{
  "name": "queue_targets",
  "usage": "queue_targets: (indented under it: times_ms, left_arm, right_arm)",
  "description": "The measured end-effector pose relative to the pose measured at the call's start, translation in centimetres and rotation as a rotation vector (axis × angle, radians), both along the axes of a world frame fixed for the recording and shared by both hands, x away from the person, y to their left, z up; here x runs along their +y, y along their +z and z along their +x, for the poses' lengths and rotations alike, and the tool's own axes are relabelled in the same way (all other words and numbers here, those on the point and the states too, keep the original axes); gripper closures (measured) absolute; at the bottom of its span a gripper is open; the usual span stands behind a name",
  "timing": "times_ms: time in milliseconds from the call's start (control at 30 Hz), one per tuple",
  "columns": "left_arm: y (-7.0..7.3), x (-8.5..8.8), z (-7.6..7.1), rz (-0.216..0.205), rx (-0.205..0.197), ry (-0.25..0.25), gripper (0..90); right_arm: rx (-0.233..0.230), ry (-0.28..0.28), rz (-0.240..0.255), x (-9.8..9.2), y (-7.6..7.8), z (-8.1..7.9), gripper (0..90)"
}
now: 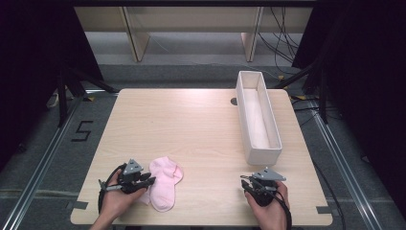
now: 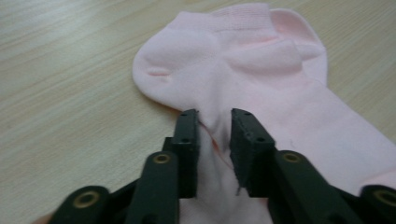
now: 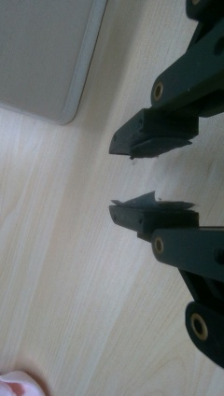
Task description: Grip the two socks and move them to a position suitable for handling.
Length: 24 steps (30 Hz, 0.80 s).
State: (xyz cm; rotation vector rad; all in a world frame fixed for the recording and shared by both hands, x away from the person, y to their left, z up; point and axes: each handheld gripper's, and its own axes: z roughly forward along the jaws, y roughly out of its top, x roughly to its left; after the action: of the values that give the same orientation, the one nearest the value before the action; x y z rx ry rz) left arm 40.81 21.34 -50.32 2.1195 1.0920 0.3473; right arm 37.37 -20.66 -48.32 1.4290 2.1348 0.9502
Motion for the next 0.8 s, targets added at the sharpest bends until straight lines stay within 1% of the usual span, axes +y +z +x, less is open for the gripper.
queue_targets:
  times_ms: [33, 67, 100, 133, 167, 200, 233, 267, 300, 333, 367, 400, 433, 467, 500, 533, 567, 600, 633, 667, 700, 733, 767, 800]
  left_arm:
    - [0.0, -0.1, -0.1, -0.011, 0.008, -0.007, 80.4]
    - [0.0, -0.1, -0.1, -0.011, 0.008, -0.007, 82.5]
    - [0.1, -0.2, -0.2, 0.003, 0.012, -0.011, 84.3]
    - [0.2, -0.1, -0.1, -0.001, 0.018, -0.01, 85.0]
    - [0.1, -0.2, -0.1, -0.021, 0.028, -0.008, 85.7]
    - [0.1, -0.2, -0.1, -0.021, 0.028, -0.008, 85.9]
    - [0.4, -0.3, 0.0, -0.063, 0.056, -0.026, 86.1]
    - [0.6, -0.6, -0.2, -0.081, 0.05, -0.025, 86.1]
    - [0.6, -0.6, -0.2, -0.081, 0.05, -0.025, 86.2]
    - [0.9, -0.9, -0.3, -0.098, 0.05, -0.043, 86.2]
    - [1.6, -1.7, -0.6, -0.128, 0.053, -0.078, 86.2]
    - [1.6, -1.7, -0.6, -0.128, 0.053, -0.078, 86.1]
    - [2.1, -2.7, -0.8, -0.166, 0.055, -0.098, 86.1]
    - [2.4, -3.4, -0.9, -0.167, 0.059, -0.12, 86.1]
    - [2.6, -3.9, -0.8, -0.167, 0.066, -0.149, 86.1]
    - [2.6, -3.9, -0.8, -0.167, 0.066, -0.149, 86.1]
    - [2.6, -5.2, -0.8, -0.194, 0.078, -0.167, 86.1]
    - [2.5, -5.9, -0.7, -0.198, 0.083, -0.175, 86.0]
    - [2.5, -6.4, -0.6, -0.195, 0.094, -0.188, 86.0]
    - [2.5, -6.4, -0.6, -0.195, 0.094, -0.188, 85.9]
    - [2.1, -7.6, -0.3, -0.186, 0.104, -0.201, 85.9]
    - [2.1, -7.6, -0.3, -0.186, 0.104, -0.201, 85.8]
    - [1.9, -8.2, -0.2, -0.182, 0.108, -0.205, 85.8]
    - [1.7, -8.7, 0.0, -0.175, 0.11, -0.209, 85.7]
  right_arm:
    - [0.017, -0.016, -0.004, -0.1, 0.2, -0.2, 64.6]
    - [0.017, -0.016, -0.004, -0.1, 0.2, -0.2, 64.6]
    - [0.015, -0.012, 0.017, 0.0, 0.2, -0.2, 64.6]
    - [0.02, -0.015, 0.005, -0.1, 0.2, -0.3, 64.6]
    - [0.02, -0.012, 0.001, -0.1, 0.2, -0.2, 64.6]
    - [0.02, -0.012, 0.001, -0.1, 0.2, -0.2, 64.6]
    - [0.015, -0.008, -0.009, -0.2, 0.2, -0.2, 64.6]
    - [0.01, -0.006, -0.009, -0.2, 0.2, -0.2, 64.6]
    - [0.004, -0.003, -0.01, -0.3, 0.3, -0.1, 64.6]
    - [0.004, -0.003, -0.01, -0.3, 0.3, -0.1, 64.6]
    - [0.031, -0.031, 0.023, -0.1, 0.4, -0.3, 64.6]
    - [0.031, -0.031, 0.023, -0.1, 0.4, -0.3, 64.6]
    - [0.006, -0.024, 0.017, -0.2, 0.4, -0.1, 64.6]
    - [0.014, -0.034, 0.025, -0.1, 0.5, -0.2, 64.7]
    - [0.016, -0.031, 0.01, -0.3, 0.7, -0.2, 64.7]
    - [0.013, -0.019, 0.027, -0.3, 0.6, -0.1, 64.7]
    - [-0.003, -0.018, -0.005, -0.5, 0.9, -0.2, 64.7]
    - [-0.004, -0.006, 0.019, -0.4, 0.8, -0.2, 64.8]
    - [0.001, 0.004, 0.019, -0.5, 0.9, -0.2, 64.8]
    - [0.001, 0.004, 0.019, -0.5, 0.9, -0.2, 64.8]
    - [0.001, 0.01, 0.026, -0.4, 1.1, -0.4, 64.8]
    - [0.001, 0.01, 0.026, -0.4, 1.1, -0.4, 64.8]
    - [-0.002, 0.012, 0.021, -0.4, 1.1, -0.4, 64.8]
    - [0.004, -0.033, 0.037, 0.0, 1.2, -0.7, 64.8]
